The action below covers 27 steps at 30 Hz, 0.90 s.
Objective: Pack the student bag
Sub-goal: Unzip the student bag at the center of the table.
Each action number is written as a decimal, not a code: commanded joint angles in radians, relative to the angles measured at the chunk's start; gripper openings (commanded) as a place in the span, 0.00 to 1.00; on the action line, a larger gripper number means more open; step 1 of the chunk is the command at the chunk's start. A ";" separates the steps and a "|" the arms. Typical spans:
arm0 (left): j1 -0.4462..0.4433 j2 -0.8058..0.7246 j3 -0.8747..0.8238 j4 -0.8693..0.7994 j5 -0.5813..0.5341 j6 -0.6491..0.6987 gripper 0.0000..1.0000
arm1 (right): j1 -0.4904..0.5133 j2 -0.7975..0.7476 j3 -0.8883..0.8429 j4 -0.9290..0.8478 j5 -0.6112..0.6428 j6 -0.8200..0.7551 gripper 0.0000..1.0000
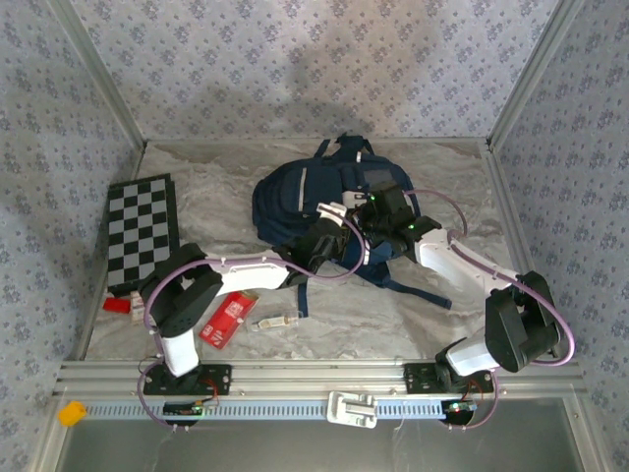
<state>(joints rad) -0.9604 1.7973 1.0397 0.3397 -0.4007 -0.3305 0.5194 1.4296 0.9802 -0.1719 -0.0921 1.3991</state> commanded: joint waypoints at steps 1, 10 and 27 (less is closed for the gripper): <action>0.006 -0.011 0.055 0.059 -0.003 0.045 0.15 | 0.014 -0.018 0.000 0.042 -0.040 0.006 0.00; 0.032 -0.091 0.001 0.004 0.075 0.079 0.00 | -0.002 -0.044 0.009 -0.002 -0.022 -0.030 0.00; 0.145 -0.212 -0.112 -0.152 0.233 0.063 0.00 | -0.063 -0.091 -0.018 -0.041 -0.034 -0.088 0.00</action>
<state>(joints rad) -0.8566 1.6386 0.9405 0.2440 -0.1543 -0.2802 0.4919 1.3872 0.9642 -0.1917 -0.1761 1.3510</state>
